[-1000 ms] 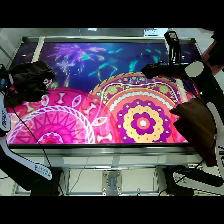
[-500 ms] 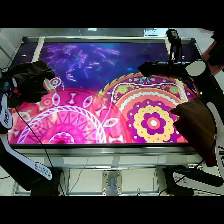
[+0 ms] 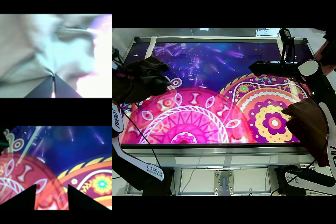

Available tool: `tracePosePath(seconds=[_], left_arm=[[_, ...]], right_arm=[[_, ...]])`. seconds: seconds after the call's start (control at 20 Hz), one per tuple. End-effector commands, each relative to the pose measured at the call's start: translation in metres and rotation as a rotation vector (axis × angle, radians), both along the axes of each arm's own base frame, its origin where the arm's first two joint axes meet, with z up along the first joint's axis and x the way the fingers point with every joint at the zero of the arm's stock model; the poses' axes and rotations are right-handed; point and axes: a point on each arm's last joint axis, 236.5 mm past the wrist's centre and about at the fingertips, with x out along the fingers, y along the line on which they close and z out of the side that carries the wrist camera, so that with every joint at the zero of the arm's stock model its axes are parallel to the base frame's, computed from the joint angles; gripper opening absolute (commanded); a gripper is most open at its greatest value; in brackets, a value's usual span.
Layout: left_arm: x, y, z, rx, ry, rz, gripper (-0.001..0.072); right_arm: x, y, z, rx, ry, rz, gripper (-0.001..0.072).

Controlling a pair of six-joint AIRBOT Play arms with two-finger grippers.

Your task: Fold the shirts.

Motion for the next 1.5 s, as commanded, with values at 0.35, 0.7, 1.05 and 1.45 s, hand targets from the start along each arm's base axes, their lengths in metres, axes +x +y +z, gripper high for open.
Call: tracePosePath(seconds=[0.35, 0.7, 1.05, 1.45], left_arm=[[-0.12, -0.339, 0.224, -0.476, -0.296, -0.945, 0.0008], [-0.189, -0.438, 0.248, -0.606, -0.321, -1.248, 0.0008], [-0.105, -0.398, 0.183, -0.198, -0.271, -0.929, 0.0715], [-0.111, -0.29, -0.024, 0.033, 0.401, -0.556, 0.0705]], right_arm=[[-0.018, -0.026, 0.038, -0.004, -0.053, -0.026, 0.0447], [-0.033, -0.077, 0.044, -0.1, -0.048, -0.085, 0.0447], [-0.052, -0.087, 0.01, -0.21, 0.073, -0.036, 0.0448], [-0.142, -0.078, -0.127, -0.212, 0.605, 0.116, 0.045]])
